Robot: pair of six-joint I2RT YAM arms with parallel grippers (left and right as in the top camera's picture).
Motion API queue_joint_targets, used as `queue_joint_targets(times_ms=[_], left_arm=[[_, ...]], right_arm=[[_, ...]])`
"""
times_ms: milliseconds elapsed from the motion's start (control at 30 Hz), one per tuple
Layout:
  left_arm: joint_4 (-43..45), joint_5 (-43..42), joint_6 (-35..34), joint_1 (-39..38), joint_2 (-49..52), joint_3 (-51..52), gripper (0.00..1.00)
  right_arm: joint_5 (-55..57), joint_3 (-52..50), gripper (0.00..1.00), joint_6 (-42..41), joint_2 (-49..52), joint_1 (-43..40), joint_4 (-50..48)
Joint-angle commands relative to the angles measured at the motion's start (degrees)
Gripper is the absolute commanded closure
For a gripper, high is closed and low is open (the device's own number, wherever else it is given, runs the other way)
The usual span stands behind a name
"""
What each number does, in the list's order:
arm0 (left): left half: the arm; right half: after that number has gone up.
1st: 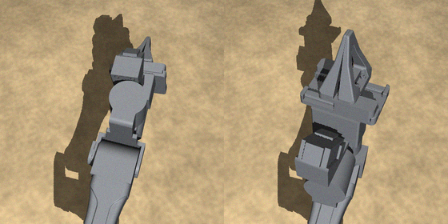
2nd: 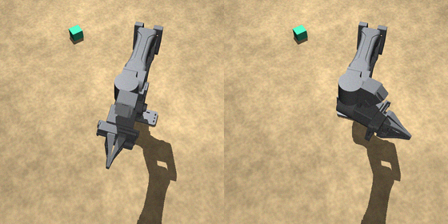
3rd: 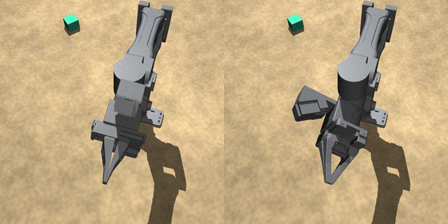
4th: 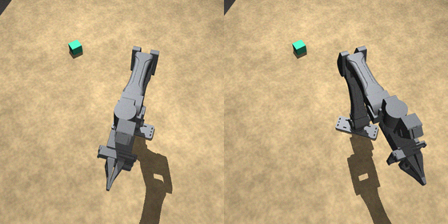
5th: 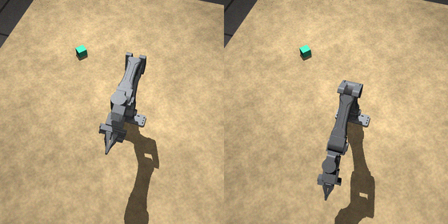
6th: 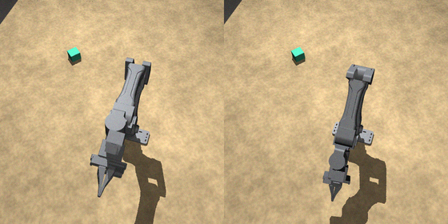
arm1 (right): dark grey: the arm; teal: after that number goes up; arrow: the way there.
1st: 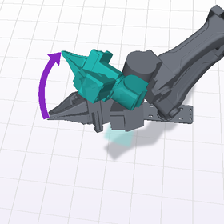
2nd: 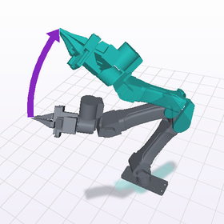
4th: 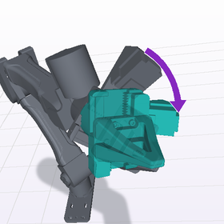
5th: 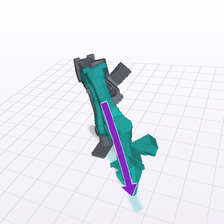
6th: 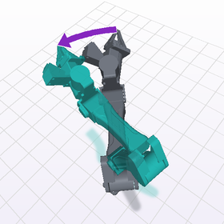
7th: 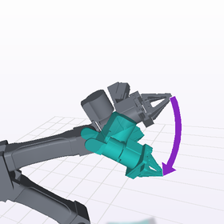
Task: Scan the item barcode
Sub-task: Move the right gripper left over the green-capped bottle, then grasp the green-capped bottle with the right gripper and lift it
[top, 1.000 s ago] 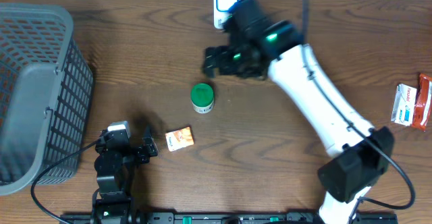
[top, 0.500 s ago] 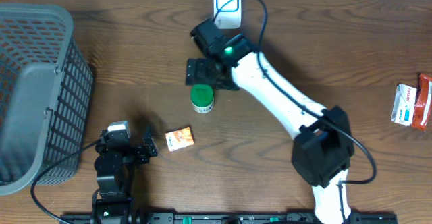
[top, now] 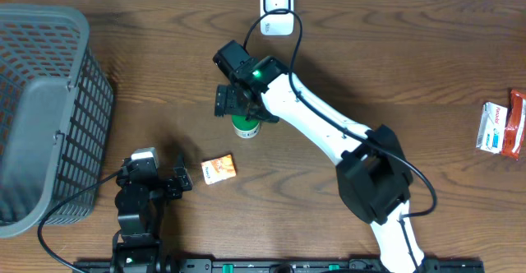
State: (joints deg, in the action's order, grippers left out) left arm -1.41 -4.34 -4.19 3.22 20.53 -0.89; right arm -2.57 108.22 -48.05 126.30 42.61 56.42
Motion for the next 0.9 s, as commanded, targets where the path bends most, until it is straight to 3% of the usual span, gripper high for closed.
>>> queue_joint_targets(times_ms=[0,100,533,767,867], left_arm=[[-2.21,-0.61,0.76,-0.2,-0.07,0.63,0.01],[-2.21,-0.59,0.76,-0.2,-0.07,0.66,0.01],[-2.21,-0.59,0.76,-0.2,-0.07,0.66,0.01],[-2.21,-0.59,0.76,-0.2,-0.07,0.66,0.01],[-2.21,-0.59,0.76,-0.2,-0.07,0.66,0.01]], right_arm=[[1.2,0.2,0.04,1.07,1.55,0.0,0.81],[1.22,0.2,0.11,1.66,2.25,0.04,1.97],[1.2,0.2,0.22,5.42,5.07,-0.13,4.26],[1.22,0.2,0.41,5.97,5.09,-0.85,4.28],[1.31,0.2,0.42,6.03,5.09,-1.05,4.5]])
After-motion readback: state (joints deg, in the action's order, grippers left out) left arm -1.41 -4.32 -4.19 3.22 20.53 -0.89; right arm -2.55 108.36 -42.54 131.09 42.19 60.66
